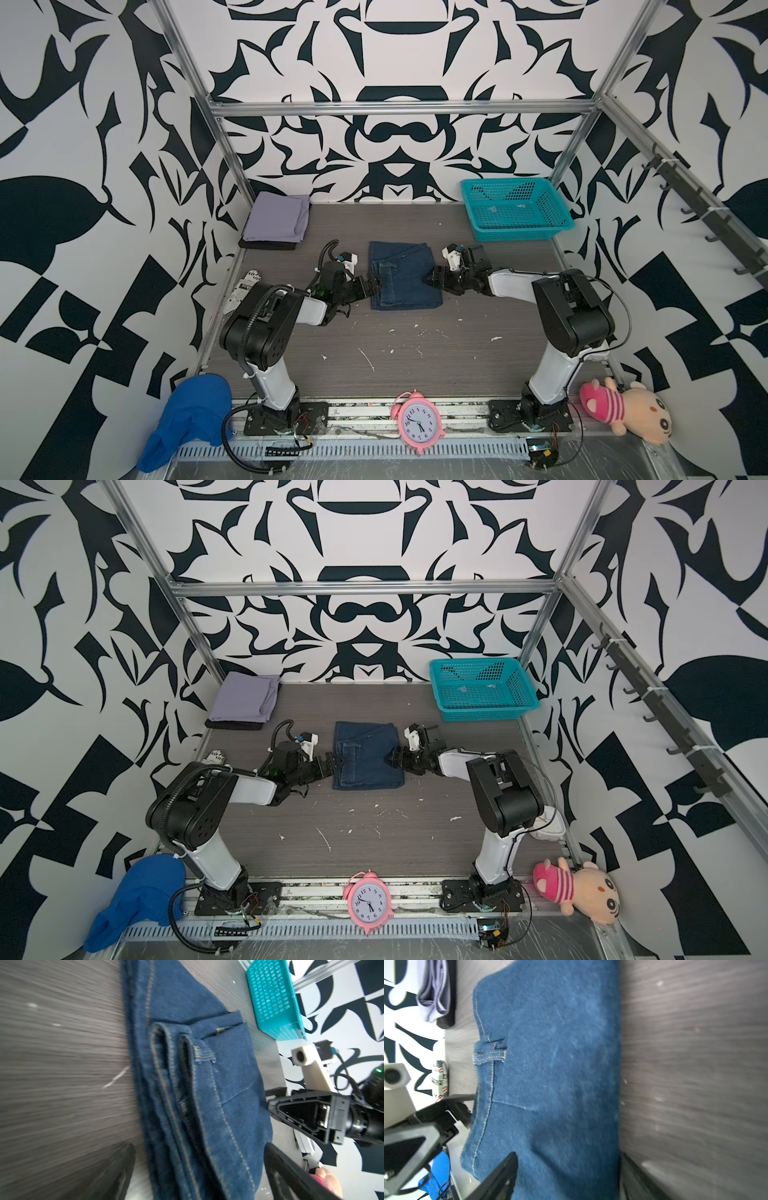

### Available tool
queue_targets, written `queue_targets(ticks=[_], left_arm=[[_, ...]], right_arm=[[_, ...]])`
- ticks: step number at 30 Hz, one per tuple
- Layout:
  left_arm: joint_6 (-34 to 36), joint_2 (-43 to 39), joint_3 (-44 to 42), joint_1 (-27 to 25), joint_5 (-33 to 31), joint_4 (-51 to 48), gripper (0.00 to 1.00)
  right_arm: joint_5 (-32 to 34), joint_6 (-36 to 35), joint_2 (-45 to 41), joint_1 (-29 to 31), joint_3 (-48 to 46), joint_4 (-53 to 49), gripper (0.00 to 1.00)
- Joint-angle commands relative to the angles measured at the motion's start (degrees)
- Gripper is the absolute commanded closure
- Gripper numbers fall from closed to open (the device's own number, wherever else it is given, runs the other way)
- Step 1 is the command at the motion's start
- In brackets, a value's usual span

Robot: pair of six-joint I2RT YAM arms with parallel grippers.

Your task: Fold and stack the skirts

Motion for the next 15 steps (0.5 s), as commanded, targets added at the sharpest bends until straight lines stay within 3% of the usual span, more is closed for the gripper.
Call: queue_targets(ticks=[1, 6, 8, 15], left_arm=[[-2.68, 5.01, 0.66, -0.91, 0.87, -4.68, 0.01], [-4.44, 10.32, 3.81, -1.68, 3.00, -1.03, 0.00], [-4.73, 11.89, 5.18, -2.06, 3.72, -0.65, 0.06], [-5.65, 13.30, 5.84, -2.24, 4.13, 2.21, 0.47]], right_arm=[[0.01, 2.22, 3.76, 0.13, -1.57, -3.25, 0.24], [-1.52, 4.12, 5.07, 0.17, -1.84, 0.31, 0.28], [-1.65, 4.39, 5.26, 0.22, -1.67, 0.63, 0.29], [-2.06, 4.21, 5.61, 0.17, -0.71, 1.09, 0.31]])
